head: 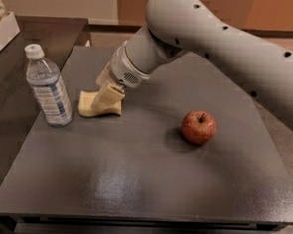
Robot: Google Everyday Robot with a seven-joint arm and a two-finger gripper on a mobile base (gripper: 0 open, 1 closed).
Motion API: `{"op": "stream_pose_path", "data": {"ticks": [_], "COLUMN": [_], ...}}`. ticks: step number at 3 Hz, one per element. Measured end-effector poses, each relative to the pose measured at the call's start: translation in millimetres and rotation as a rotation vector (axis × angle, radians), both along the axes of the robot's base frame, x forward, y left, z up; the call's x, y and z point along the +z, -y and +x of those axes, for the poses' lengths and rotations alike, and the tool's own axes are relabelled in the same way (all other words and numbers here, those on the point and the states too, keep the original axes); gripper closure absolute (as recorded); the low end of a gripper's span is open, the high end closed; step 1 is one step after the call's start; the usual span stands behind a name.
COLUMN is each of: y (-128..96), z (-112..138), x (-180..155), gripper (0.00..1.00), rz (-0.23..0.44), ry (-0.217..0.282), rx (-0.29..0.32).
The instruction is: Move sponge near blue plastic bottle
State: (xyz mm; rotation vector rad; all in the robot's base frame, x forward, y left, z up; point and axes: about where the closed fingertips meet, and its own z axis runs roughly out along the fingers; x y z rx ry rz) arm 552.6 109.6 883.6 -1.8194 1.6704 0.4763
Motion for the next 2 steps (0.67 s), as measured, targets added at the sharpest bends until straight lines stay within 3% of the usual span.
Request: {"op": "stream_pose_path", "data": {"ticks": [1, 2], "y": [-1.4, -1.4], "z": [-1.0, -1.1], "x": [0.1, 0.1], "gripper": [0.00, 0.00], "rz": [-0.001, -0.001], "ry": [0.000, 0.000], "rx": [0.003, 0.003]}}
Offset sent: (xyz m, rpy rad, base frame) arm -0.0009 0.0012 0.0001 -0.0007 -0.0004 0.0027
